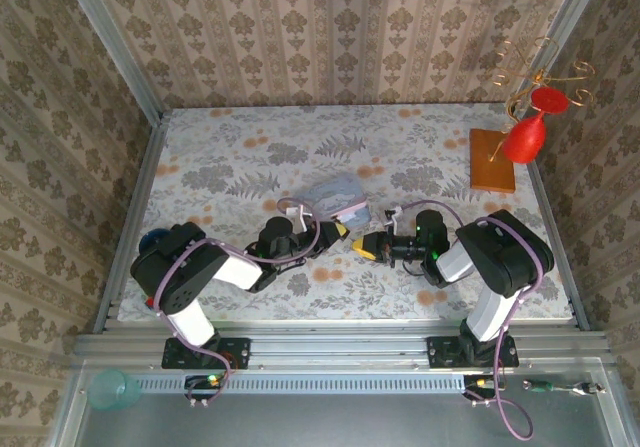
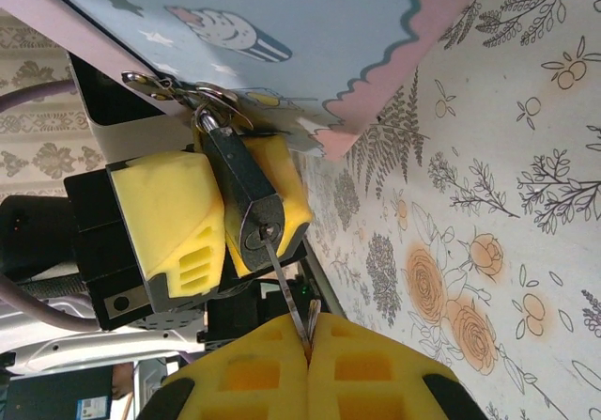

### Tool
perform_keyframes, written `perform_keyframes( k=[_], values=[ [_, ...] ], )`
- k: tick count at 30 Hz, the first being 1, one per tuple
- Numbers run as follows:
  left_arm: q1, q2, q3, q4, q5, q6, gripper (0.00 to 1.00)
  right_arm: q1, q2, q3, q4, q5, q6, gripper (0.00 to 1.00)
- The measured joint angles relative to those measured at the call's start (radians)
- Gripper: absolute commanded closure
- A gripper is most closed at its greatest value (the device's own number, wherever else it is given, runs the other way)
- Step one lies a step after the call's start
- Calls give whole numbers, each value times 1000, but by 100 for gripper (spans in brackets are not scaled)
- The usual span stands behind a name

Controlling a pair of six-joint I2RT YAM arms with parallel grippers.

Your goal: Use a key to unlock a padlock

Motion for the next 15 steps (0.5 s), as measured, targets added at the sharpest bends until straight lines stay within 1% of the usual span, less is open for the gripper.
perform_keyframes(
  k=[7, 15],
  values=[
    [-5, 6, 5, -1, -5, -2, 93, -28, 39, 0, 55, -18, 27, 100],
    [-10, 19, 14, 0, -13, -2, 93, -32, 45, 0, 64, -27, 49, 100]
  ],
)
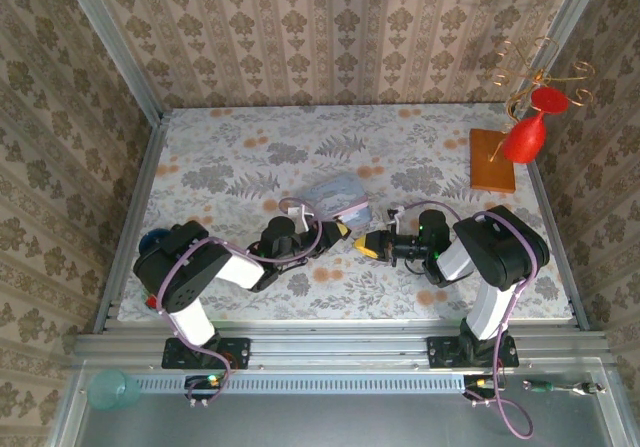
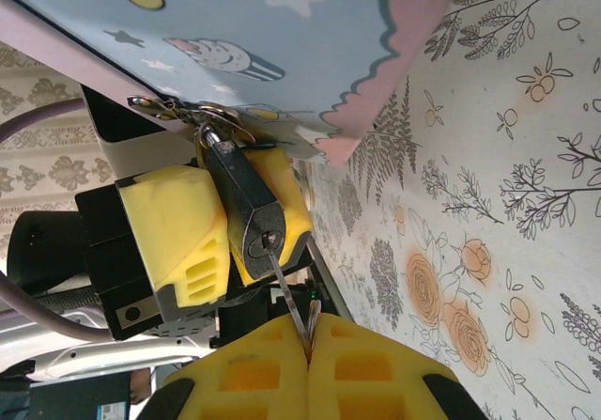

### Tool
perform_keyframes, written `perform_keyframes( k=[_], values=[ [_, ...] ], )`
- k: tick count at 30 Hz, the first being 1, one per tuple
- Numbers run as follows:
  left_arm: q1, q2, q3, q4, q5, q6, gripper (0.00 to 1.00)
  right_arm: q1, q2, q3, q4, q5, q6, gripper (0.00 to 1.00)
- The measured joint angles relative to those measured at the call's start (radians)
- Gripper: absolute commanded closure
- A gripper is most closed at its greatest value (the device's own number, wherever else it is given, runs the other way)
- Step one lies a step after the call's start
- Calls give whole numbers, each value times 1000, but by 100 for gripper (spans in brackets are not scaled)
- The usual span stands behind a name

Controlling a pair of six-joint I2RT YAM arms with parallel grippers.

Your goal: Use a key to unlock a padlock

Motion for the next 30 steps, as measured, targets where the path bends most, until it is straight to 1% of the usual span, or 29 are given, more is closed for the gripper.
perform_keyframes(
  k=[9, 23, 26, 30],
  values=[
    [-1, 20, 29, -11, -15, -3, 94, 6, 21, 10, 11, 4, 16, 100],
    [-1, 20, 29, -5, -29, -5, 94, -5, 26, 21, 13, 4, 45, 100],
    [-1, 20, 29, -5, -29, -5, 95, -6, 26, 21, 13, 4, 48, 96],
    [-1, 22, 29, -3, -29, -5, 95, -14, 26, 21, 14, 4, 50, 95]
  ],
)
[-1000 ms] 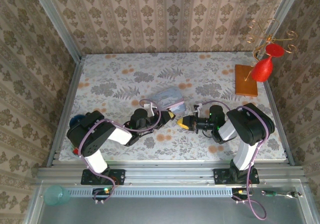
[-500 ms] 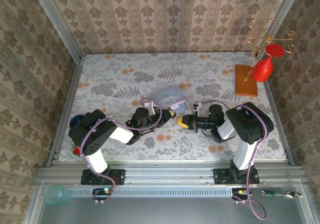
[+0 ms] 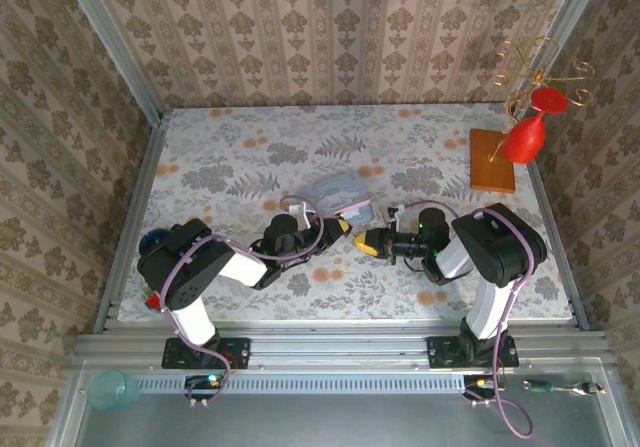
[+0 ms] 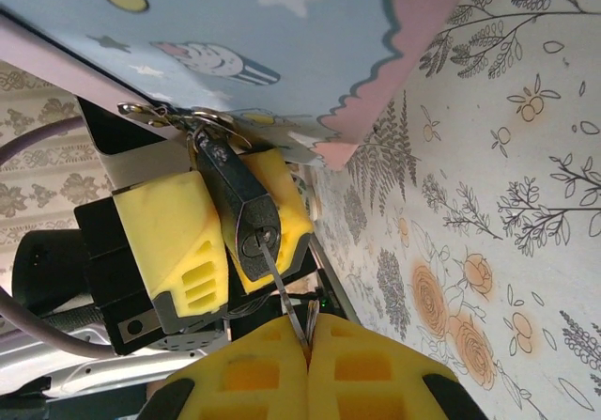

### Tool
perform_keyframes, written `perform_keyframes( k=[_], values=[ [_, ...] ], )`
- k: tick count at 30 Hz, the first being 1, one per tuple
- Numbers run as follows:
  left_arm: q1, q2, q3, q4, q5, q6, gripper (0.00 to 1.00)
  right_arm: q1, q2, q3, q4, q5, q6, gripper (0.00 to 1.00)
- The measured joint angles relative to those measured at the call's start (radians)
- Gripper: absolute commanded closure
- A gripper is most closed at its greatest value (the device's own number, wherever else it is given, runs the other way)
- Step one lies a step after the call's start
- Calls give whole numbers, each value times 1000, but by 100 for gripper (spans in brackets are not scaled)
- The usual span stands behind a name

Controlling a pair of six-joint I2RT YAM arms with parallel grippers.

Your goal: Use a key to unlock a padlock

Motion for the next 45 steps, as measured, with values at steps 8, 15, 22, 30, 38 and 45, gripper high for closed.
perform_keyframes(
  k=[8, 15, 22, 30, 38, 45],
  values=[
    [-1, 11, 0, 13, 0, 0, 95, -7, 0, 0, 0, 0, 2, 90],
    [-2, 16, 8, 18, 8, 0, 95, -5, 0, 0, -1, 5, 2, 89],
    [-2, 24, 21, 3, 7, 4, 95, -14, -5, 0, -2, 7, 2, 91],
    [-3, 22, 29, -23, 8, 23, 95, -17, -9, -1, -12, 7, 1, 92],
    [-6, 22, 64, -74, 8, 36, 95, -21, -10, -1, -12, 7, 5, 92],
    [-8, 24, 86, -100, 8, 38, 95, -29, -10, 0, -12, 4, 6, 95]
  ],
)
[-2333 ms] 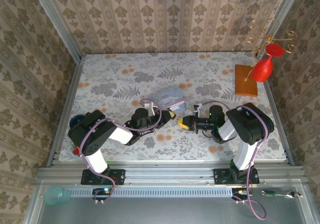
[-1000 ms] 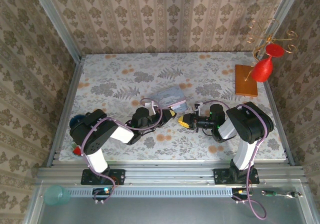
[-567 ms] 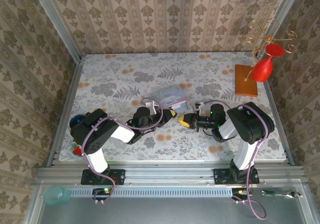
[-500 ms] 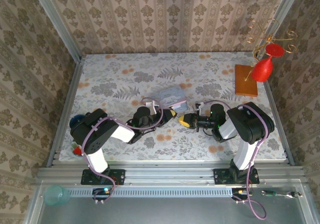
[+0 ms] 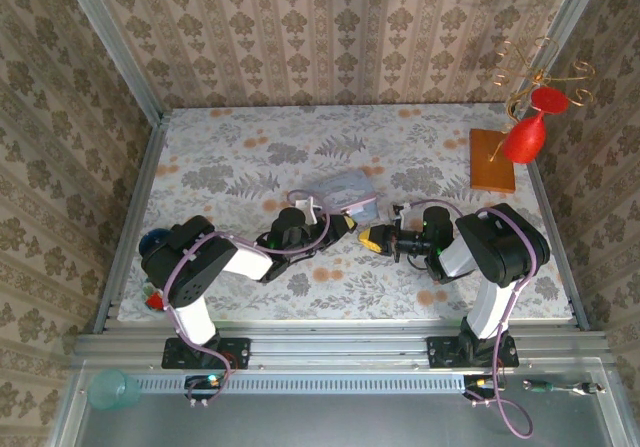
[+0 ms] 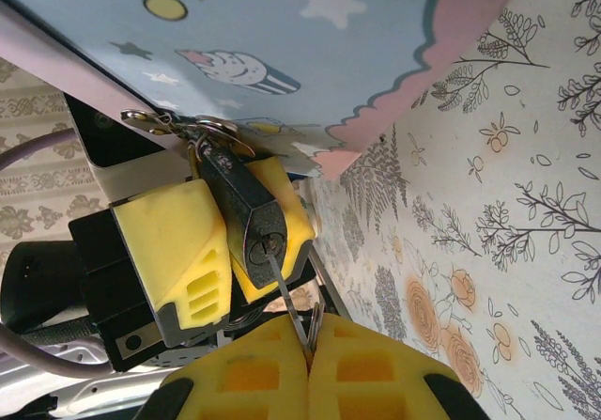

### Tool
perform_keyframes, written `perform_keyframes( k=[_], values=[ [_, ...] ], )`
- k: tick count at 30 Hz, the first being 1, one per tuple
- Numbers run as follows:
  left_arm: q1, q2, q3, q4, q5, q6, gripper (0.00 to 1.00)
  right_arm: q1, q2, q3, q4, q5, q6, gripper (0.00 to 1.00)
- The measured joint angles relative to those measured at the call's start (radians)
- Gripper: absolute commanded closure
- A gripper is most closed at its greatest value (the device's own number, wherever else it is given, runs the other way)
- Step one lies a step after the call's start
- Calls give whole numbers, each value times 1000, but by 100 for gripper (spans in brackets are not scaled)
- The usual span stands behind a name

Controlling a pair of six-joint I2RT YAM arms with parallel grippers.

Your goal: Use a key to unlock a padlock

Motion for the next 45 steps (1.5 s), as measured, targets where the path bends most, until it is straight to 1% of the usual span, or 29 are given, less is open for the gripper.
perform_keyframes(
  k=[5, 10, 19, 27, 39, 45],
  values=[
    [-2, 0, 6, -15, -1, 7, 95, -5, 0, 0, -5, -1, -1, 95],
    [-6, 0, 7, -19, -6, 11, 95, -16, 0, 0, -16, -3, -2, 88],
    [-8, 0, -2, -2, -3, 11, 95, -21, 0, -2, -23, -3, -10, 87],
    [-21, 2, -18, 21, 0, 11, 96, -23, 0, -16, -24, 20, -30, 81],
    [-26, 2, -20, 15, 2, 19, 96, -22, 0, -22, -25, 23, -31, 81],
    [-26, 0, -19, -3, 13, 35, 95, -15, -14, -22, -47, 36, -31, 79]
  ],
)
